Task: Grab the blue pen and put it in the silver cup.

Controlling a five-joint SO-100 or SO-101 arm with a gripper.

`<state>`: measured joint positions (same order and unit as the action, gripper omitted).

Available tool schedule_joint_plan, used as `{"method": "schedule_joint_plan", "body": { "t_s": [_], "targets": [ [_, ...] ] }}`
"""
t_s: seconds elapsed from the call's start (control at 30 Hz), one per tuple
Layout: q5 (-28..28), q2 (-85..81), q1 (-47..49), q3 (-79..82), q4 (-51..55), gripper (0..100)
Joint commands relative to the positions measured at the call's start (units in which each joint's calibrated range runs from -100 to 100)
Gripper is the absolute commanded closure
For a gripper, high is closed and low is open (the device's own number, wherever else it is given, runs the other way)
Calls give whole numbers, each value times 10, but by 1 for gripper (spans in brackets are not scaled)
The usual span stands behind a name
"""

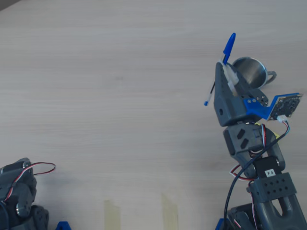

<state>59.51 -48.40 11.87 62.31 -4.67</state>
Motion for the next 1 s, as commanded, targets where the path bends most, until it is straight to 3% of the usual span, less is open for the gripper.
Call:
{"method": "schedule_joint_plan", "body": {
  "t_s": [0.0, 0.97],
  "targets": [
    [-24, -16, -10, -7, -45, 98],
    [-59, -16, -123, -13, -79, 98]
  ]
}}
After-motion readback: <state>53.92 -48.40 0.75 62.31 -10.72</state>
